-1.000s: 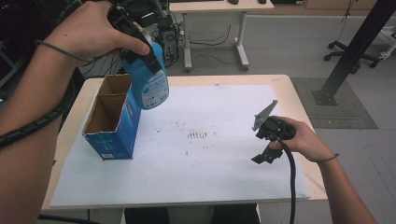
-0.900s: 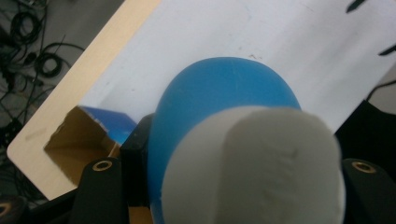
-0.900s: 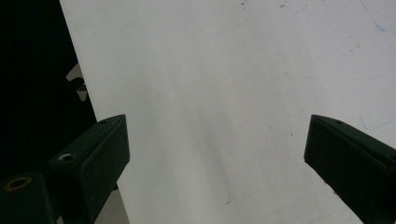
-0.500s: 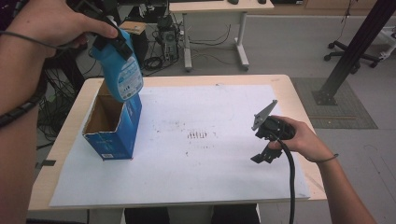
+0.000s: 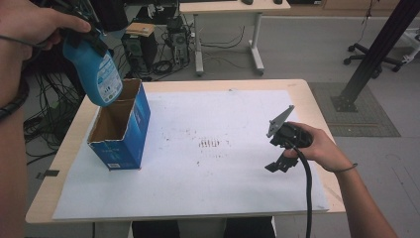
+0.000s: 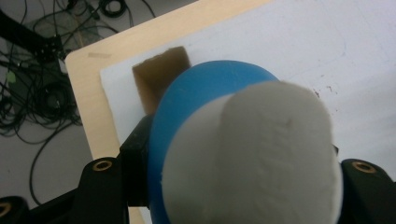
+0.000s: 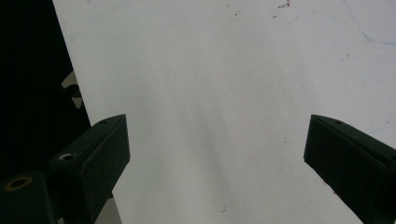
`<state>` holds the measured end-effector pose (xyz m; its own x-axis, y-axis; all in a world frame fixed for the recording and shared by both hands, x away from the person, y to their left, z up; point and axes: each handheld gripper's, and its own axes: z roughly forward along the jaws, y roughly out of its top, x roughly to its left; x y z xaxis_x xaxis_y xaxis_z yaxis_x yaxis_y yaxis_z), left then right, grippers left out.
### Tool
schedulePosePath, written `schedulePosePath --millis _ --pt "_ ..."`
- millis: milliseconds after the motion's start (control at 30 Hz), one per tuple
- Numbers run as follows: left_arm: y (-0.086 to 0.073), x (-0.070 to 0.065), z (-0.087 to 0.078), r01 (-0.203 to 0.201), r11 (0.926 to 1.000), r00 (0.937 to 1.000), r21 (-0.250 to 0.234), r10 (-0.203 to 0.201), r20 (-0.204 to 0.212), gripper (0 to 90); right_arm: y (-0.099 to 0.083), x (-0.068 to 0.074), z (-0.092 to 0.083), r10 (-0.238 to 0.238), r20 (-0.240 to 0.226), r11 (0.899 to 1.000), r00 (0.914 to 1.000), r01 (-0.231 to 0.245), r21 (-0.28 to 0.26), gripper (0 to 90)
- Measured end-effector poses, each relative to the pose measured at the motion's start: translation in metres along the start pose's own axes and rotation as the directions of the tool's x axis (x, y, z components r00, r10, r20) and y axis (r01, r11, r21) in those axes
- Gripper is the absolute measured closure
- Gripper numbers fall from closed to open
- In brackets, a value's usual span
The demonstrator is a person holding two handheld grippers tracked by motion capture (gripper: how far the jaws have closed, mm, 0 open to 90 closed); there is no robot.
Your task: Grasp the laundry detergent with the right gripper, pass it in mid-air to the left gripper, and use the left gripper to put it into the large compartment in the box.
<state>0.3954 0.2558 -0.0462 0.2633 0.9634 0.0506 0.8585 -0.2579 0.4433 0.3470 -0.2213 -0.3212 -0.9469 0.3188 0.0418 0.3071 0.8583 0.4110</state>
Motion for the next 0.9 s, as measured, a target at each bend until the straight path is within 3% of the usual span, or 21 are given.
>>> schedulePosePath --millis 67,100,167,200,433,500,600,700,900 --pt "0.0 0.0 0.0 0.0 1.0 1.0 0.0 0.0 0.0 37.8 0.0 0.0 0.0 -0.001 0.001 1.0 1.0 0.001 0.0 7.0" --pt "0.0 0.005 0.003 0.03 0.9994 0.9994 0.018 -0.03 -0.017 37.8 0.0 0.0 0.0 -0.001 0.001 1.0 1.0 0.001 0.0 7.1" --pt "0.0 0.005 0.003 0.03 0.9994 0.9994 0.018 -0.03 -0.017 37.8 0.0 0.0 0.001 0.0 0.001 1.0 1.0 0.0 0.0 7.1" --pt "-0.002 0.011 0.009 0.067 0.9976 0.9977 0.019 -0.066 -0.01 37.8 0.0 0.0 0.001 0.0 0.0 1.0 1.0 0.0 0.0 7.1" --pt "-0.003 0.014 0.016 0.088 0.9958 0.9961 0.023 -0.088 -0.002 37.8 -0.001 0.001 0.001 0.0 -0.001 1.0 1.0 0.0 -0.002 7.0" --pt "-0.006 0.017 0.027 0.104 0.994 0.9945 0.033 -0.104 -0.007 37.8 -0.002 0.001 0.001 0.0 -0.004 1.0 1.0 0.0 -0.004 7.1" --pt "-0.006 0.017 0.027 0.104 0.994 0.9945 0.033 -0.104 -0.007 37.8 -0.002 0.001 0.002 0.002 -0.006 1.0 1.0 -0.002 -0.005 7.1" --pt "-0.011 0.02 0.043 0.117 0.9918 0.9931 0.05 -0.117 -0.004 37.8 -0.002 0.001 0.004 0.002 -0.007 1.0 1.0 -0.002 -0.006 7.1" --pt "-0.014 0.022 0.052 0.121 0.9907 0.9926 0.063 -0.121 0.003 37.8 -0.001 0.002 0.006 0.0 -0.008 1.0 1.0 0.0 -0.004 7.0"
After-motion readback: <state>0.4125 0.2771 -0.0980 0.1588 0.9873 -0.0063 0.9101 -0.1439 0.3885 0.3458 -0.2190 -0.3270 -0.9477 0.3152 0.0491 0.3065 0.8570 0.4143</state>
